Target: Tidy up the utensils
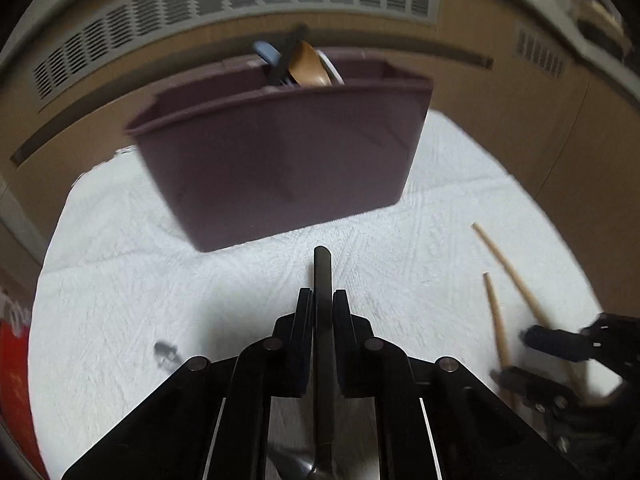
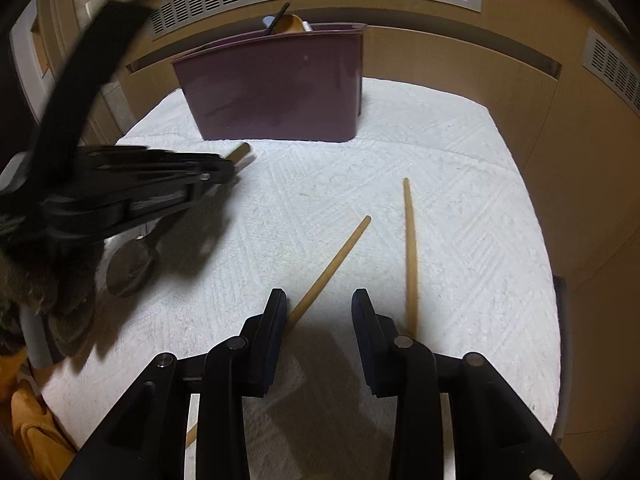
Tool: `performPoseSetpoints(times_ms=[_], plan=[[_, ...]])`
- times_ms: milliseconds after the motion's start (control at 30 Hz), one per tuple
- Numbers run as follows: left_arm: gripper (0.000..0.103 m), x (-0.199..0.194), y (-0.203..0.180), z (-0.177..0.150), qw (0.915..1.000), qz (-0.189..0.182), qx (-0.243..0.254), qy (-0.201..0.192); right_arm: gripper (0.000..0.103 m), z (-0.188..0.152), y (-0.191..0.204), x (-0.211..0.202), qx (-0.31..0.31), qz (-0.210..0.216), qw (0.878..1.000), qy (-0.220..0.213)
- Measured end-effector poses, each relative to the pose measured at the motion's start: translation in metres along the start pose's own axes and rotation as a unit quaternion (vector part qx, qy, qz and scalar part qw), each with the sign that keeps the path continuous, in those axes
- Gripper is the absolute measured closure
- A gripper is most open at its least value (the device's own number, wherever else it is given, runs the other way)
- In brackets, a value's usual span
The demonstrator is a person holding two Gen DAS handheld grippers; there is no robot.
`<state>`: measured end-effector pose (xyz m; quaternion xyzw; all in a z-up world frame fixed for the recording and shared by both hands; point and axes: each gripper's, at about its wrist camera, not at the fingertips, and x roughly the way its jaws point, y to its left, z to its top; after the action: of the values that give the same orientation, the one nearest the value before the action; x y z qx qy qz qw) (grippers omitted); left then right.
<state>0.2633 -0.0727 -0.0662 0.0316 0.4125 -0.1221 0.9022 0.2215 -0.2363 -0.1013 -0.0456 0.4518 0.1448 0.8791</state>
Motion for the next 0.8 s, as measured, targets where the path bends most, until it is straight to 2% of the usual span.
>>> performPoseSetpoints(times_ms=[200, 333, 433, 500, 600, 667, 800], plan=[[0.095, -0.075, 0.04, -0.015, 0.9939, -0.018, -0.053, -0.095, 0.071, 0.006, 0.0, 0.006, 0.019, 0.01, 1.0, 0.015], [0.095, -0.101, 0.053, -0.018, 0.9884, -0.042, -0.073, -0.126, 0.071, 0.015, 0.005, 0.014, 0.026, 0.005, 0.999, 0.022], [0.095, -0.102, 0.062, -0.022, 0.9872, -0.049, -0.081, -0.128, 0.071, 0.024, 0.015, 0.023, 0.013, -0.013, 0.999, 0.029], [0.093, -0.097, 0.07, -0.023, 0.99, -0.049, -0.081, -0.104, 0.071, 0.029, 0.023, 0.027, 0.001, -0.026, 0.999, 0.033], [0.091, -0.063, 0.071, -0.028, 0.9942, -0.061, -0.086, -0.021, 0.071, 0.031, 0.028, 0.03, -0.009, -0.039, 0.999, 0.032], [0.085, -0.044, 0.065, -0.031, 0.994, -0.07, -0.083, 0.016, 0.071, 0.029, 0.03, 0.029, -0.013, -0.043, 0.999, 0.028], [0.079, -0.017, 0.052, -0.031, 0.993, -0.066, -0.074, 0.065, 0.071, 0.025, 0.027, 0.026, -0.018, -0.041, 0.999, 0.022]])
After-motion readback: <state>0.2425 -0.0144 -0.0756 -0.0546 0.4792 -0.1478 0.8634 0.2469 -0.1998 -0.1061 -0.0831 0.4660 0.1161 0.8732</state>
